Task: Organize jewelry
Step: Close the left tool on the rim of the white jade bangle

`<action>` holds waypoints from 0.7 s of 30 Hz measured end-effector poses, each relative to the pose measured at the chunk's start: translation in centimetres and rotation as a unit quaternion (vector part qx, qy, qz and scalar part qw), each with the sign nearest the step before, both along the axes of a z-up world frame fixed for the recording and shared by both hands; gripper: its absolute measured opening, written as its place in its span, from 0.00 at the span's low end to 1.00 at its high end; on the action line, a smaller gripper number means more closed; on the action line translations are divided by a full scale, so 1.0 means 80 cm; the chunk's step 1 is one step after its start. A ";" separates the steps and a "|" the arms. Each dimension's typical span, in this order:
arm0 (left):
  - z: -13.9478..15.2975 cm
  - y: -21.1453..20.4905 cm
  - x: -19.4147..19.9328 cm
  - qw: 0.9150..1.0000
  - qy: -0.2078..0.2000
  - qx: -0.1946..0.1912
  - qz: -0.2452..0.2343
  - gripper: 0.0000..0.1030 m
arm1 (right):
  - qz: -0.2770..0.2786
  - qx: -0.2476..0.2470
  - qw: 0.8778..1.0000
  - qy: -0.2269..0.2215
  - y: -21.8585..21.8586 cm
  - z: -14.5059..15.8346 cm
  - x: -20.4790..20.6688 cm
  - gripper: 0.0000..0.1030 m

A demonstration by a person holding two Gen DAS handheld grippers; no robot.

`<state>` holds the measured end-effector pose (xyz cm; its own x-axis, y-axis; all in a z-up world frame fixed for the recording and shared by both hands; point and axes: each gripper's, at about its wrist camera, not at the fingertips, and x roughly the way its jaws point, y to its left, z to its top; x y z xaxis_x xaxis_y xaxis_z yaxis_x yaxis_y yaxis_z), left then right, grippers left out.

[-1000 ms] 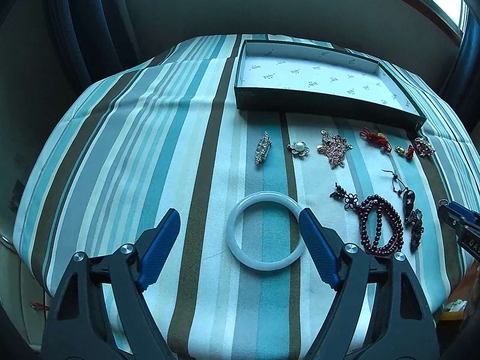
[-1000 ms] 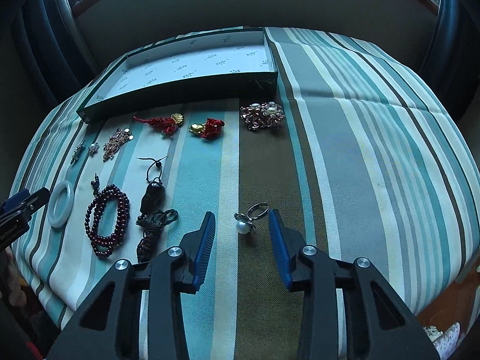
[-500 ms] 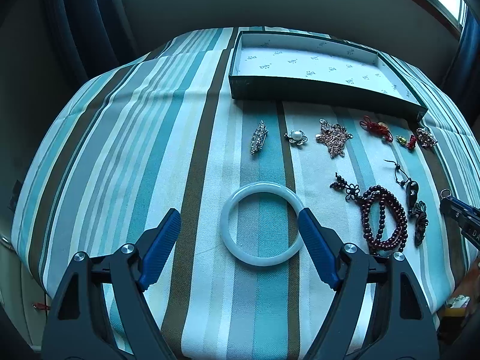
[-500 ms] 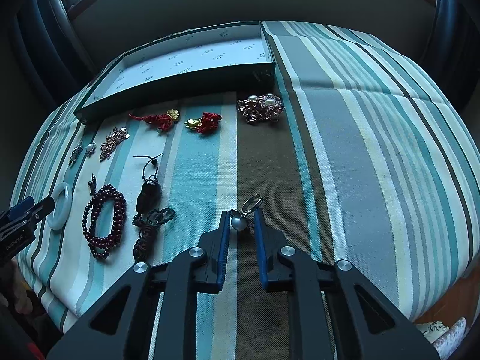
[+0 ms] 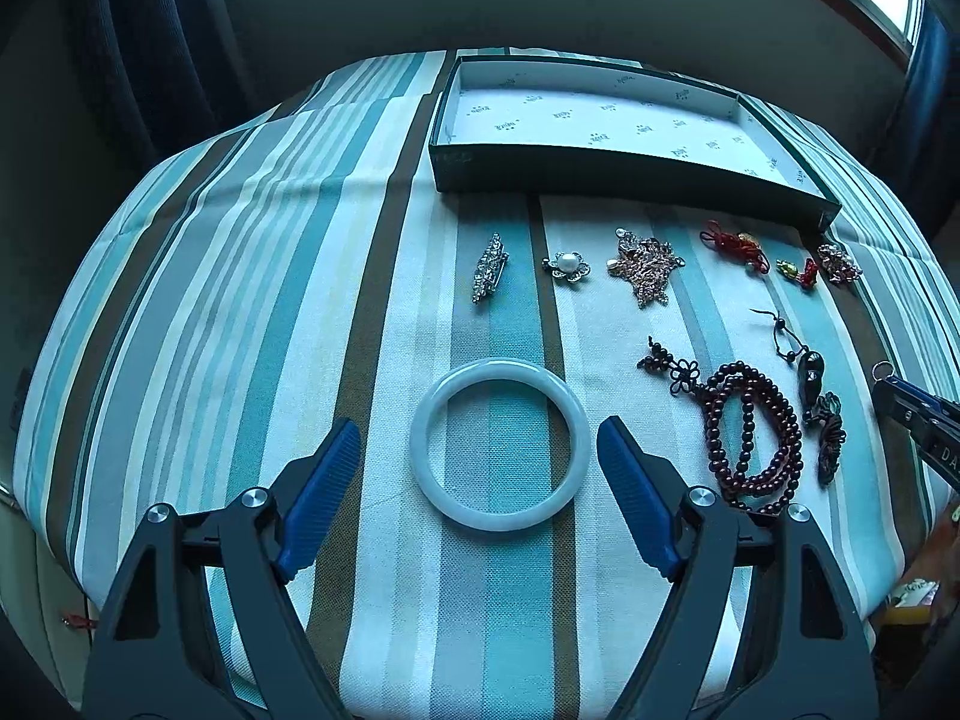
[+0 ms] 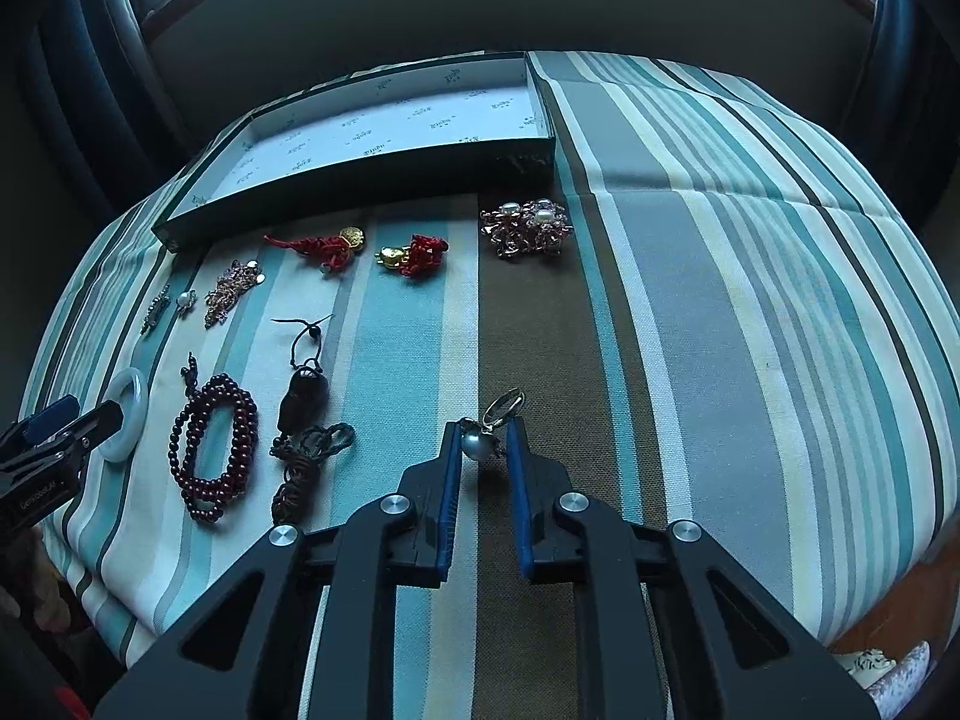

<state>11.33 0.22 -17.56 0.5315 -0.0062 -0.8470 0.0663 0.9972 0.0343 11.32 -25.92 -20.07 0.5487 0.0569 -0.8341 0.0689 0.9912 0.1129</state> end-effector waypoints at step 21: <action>-0.024 0.001 0.008 0.999 0.028 -0.016 -0.016 0.69 | 0.011 0.000 1.000 0.006 0.006 -0.003 0.000 0.15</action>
